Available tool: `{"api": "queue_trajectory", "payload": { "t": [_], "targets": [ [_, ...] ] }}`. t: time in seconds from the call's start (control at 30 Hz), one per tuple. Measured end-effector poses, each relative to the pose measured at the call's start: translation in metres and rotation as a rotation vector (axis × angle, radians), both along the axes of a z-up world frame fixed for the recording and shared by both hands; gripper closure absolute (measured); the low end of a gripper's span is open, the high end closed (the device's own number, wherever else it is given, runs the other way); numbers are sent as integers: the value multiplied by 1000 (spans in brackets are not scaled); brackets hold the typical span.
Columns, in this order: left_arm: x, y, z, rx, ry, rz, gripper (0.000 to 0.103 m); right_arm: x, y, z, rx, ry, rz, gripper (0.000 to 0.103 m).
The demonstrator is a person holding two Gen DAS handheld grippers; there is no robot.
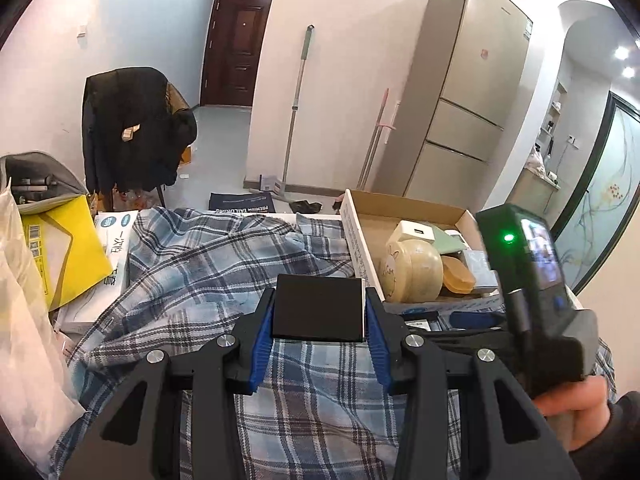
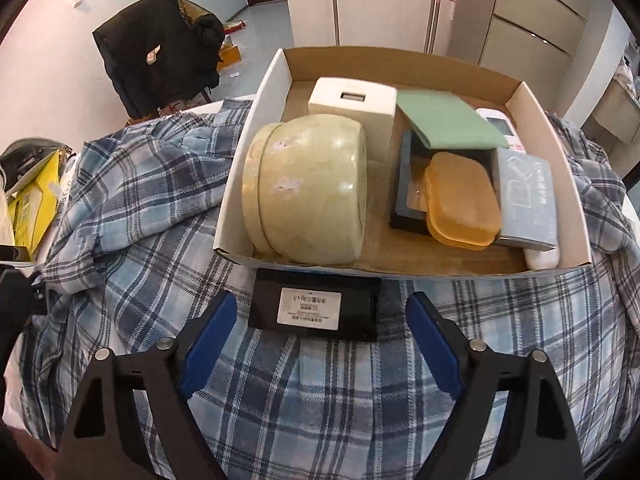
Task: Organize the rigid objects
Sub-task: 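Grasp the black labelled case in front of the box with the right gripper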
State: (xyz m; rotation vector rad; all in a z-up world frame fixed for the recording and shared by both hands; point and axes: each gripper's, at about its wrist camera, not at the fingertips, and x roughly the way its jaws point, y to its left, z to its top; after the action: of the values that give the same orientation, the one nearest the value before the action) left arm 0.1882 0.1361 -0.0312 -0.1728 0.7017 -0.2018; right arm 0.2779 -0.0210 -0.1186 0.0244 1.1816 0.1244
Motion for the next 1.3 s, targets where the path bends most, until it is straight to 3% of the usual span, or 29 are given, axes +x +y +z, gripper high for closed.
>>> {"api": "queue_trajectory", "payload": {
  "t": [0.13, 0.47, 0.67, 0.77, 0.83, 0.9, 1.3],
  "targets": [
    [1, 0, -1, -4, 9, 1, 59, 2, 2, -7, 1, 9, 10, 33],
    [-2, -5, 3, -8, 0, -17, 59, -25, -21, -1, -38, 18, 95, 34],
    [-7, -21, 6, 20, -12, -46, 59, -44, -75, -1, -34, 52, 72, 34],
    [-9, -33, 4, 36, -9, -66, 59, -54, -108, -6, 41, 83, 12, 34],
    [-9, -38, 2, 37, -2, -77, 59, -61, -118, -3, -6, 58, -4, 34],
    [-10, -45, 0, 44, 3, -88, 59, -66, -124, 0, -53, 26, 12, 34],
    [-28, -58, 0, 78, 5, -111, 59, -70, -118, -3, -84, 33, 55, 36]
  ]
}}
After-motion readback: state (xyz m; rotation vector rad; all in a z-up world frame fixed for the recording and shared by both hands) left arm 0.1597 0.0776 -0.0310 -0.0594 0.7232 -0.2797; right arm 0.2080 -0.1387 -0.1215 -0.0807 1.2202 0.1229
